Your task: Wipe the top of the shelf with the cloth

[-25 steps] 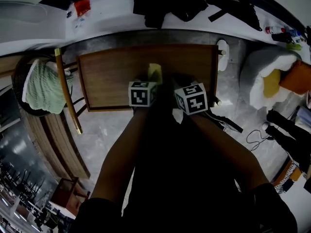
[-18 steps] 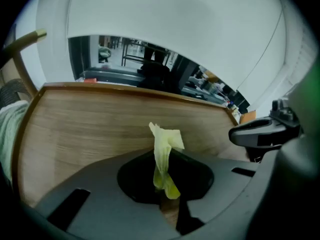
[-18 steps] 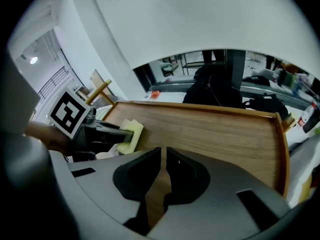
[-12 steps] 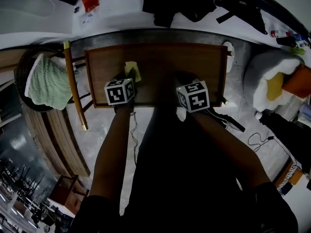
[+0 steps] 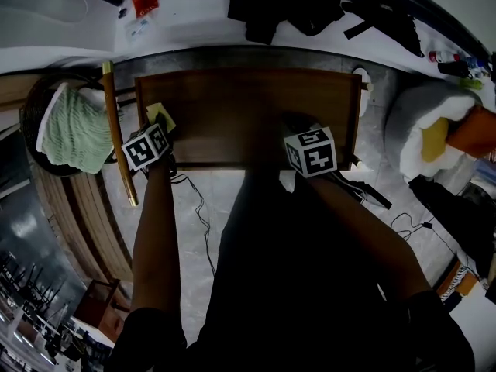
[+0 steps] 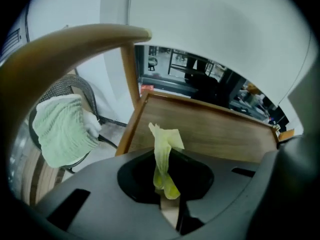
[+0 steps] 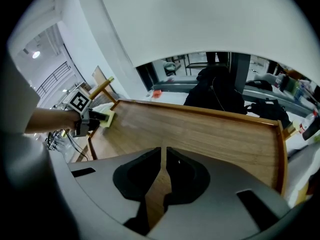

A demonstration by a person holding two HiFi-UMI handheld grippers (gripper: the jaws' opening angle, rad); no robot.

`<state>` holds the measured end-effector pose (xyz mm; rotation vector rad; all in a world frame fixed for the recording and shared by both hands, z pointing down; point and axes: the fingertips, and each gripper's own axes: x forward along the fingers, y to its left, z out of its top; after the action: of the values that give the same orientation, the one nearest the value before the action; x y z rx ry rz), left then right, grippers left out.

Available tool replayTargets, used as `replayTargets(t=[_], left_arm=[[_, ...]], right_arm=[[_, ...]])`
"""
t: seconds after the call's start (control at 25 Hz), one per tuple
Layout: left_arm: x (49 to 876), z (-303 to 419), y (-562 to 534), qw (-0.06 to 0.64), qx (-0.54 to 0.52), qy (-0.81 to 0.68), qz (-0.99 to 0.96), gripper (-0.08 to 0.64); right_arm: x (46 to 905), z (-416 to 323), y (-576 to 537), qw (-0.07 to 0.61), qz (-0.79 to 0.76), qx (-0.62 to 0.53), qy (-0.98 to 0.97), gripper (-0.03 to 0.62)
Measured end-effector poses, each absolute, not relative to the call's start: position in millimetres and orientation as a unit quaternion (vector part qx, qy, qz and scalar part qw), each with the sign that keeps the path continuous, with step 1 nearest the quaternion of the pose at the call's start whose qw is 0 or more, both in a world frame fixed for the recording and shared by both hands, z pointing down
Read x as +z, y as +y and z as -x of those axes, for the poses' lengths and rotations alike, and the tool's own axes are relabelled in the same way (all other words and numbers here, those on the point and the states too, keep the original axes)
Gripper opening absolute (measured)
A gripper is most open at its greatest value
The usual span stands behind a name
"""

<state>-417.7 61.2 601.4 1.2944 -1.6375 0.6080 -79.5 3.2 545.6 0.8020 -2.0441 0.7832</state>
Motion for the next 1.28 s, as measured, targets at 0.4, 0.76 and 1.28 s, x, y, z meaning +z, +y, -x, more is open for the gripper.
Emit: replayTargets(t=[0.4, 0.76, 1.28], left_arm=[[602.8, 447.2, 71.0, 0.46, 0.245, -0.711, -0.473, 0.034], [587.2, 362.9, 41.5, 0.454, 0.253, -0.687, -0.508, 0.034], [570.0, -52.6, 6.3, 0.487, 0.257, -0.479, -0.684, 0.034]], right_arm=[[534.2, 39.5, 0.2, 0.394, -0.325, 0.298, -0.806, 0.043], [516.6, -47.0, -18.1, 0.367, -0.36, 0.299, -0.804, 0.043], [519.8, -154.7, -31.0, 0.354, -0.383, 0.319, -0.791, 0.043]])
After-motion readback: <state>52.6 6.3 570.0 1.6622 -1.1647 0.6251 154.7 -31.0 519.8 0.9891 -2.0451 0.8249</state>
